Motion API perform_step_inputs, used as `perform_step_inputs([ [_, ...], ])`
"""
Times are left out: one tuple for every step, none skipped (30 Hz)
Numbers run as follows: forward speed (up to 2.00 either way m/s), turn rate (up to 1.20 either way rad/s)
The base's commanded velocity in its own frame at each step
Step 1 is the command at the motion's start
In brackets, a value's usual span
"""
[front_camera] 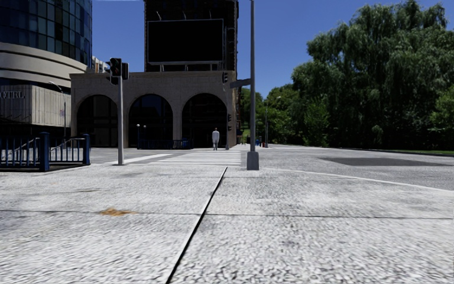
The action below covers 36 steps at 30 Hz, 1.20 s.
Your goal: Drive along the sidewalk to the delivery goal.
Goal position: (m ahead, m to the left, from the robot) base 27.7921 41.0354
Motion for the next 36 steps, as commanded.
perform_step_inputs([
  [2.0, 0.3],
  [2.0, 0.3],
  [2.0, 0.3],
  [2.0, 0.3],
  [2.0, 0.3],
  [2.0, 0.3],
  [2.0, 0.3],
  [2.0, 0.3],
  [2.0, 0.3],
  [2.0, 0.3],
  [2.0, 0.3],
  [2.0, 0.3],
  [2.0, 0.3],
  [2.0, 0.3],
  [2.0, 0.3],
  [2.0, 0.3],
  [2.0, 0.29],
  [2.0, 0.0],
  [2.0, 0.0],
  [2.0, 0.0],
  [2.0, 0.0],
  [2.0, 0.0],
  [2.0, 0.0],
  [2.0, 0.0],
  [2.0, 0.0],
  [2.0, 0.0],
  [2.0, 0.0],
  [2.0, 0.0],
  [2.0, 0.0],
  [2.0, 0.0],
  [2.0, 0.0],
  [2.0, 0.0],
  [2.0, 0.0],
  [2.0, 0.0],
  [2.0, 0.0],
  [2.0, 0.0],
])
